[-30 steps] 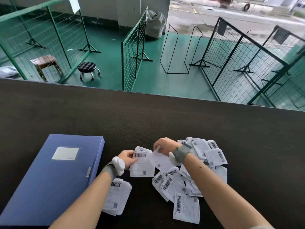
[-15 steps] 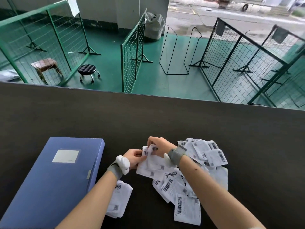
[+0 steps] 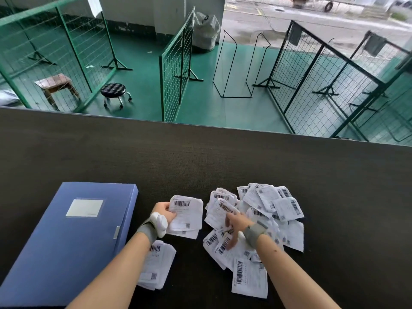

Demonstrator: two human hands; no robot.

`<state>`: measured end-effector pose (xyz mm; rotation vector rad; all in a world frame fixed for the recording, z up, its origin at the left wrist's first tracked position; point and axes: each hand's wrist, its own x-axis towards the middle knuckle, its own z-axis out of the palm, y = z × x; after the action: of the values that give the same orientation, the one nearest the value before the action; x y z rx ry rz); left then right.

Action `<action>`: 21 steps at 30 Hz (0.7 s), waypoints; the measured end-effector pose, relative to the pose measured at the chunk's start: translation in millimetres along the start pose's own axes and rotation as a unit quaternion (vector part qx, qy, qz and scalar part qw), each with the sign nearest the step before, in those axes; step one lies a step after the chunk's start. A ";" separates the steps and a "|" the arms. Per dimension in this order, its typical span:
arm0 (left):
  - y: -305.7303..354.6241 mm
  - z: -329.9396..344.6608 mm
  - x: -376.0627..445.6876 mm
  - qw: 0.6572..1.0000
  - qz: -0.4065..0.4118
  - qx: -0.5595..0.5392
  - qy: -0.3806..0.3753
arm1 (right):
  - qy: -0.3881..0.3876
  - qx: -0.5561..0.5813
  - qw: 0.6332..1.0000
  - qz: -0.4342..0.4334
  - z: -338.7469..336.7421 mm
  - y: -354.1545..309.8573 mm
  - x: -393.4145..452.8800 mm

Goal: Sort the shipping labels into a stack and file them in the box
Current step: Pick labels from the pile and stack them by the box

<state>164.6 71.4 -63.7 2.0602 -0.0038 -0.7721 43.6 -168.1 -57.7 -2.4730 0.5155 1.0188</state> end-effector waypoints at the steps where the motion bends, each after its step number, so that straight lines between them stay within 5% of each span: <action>1: -0.5 0.3 -1.1 1.000 -0.001 -0.001 0.000 | 0.026 -0.028 0.999 -0.009 5.7 3.3 2.4; 13: 10.9 -0.4 -2.0 0.999 -0.036 -0.020 -0.019 | 0.137 0.095 0.984 -0.057 -20.7 29.6 19.6; 17: 12.1 2.9 -7.9 0.997 -0.040 -0.042 -0.047 | 0.211 0.321 0.922 -0.049 -42.2 15.7 14.6; 21: 24.0 12.0 -13.9 0.987 -0.025 -0.110 -0.111 | 0.231 0.375 0.894 -0.080 -48.4 -25.9 9.5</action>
<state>153.9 52.1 -43.0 1.7631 0.0081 -0.9846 90.1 -172.3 -27.2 -1.9697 0.6740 0.0862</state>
